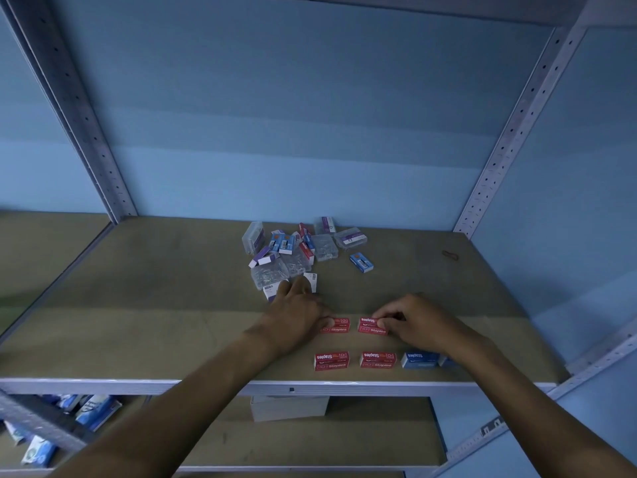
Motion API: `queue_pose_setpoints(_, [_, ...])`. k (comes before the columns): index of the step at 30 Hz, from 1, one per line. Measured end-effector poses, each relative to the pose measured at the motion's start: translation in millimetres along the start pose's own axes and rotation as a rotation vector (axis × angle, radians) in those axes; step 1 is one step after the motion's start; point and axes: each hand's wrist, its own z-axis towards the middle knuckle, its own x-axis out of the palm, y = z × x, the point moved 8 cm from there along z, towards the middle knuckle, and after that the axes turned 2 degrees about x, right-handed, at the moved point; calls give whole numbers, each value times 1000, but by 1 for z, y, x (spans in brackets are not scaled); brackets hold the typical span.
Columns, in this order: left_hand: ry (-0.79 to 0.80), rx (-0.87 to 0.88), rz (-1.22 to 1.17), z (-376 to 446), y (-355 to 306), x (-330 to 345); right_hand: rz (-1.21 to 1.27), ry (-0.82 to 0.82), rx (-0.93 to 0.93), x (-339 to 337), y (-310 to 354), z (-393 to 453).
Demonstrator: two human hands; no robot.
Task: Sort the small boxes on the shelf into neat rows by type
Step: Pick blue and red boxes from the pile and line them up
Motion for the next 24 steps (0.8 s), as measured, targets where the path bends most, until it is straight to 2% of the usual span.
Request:
queue_pose_setpoints(8, [-37,50,-38,-21,-11,1,25,97,-20,7,5,-11])
queue_pose_setpoints(18, [-78,52,-64,-28,-7,0,84,114,-20,1,7,-18])
queue_pose_setpoints(24, [-312,-6,-291,-40,-2,-25,146,-15,-15,-19,10,-33])
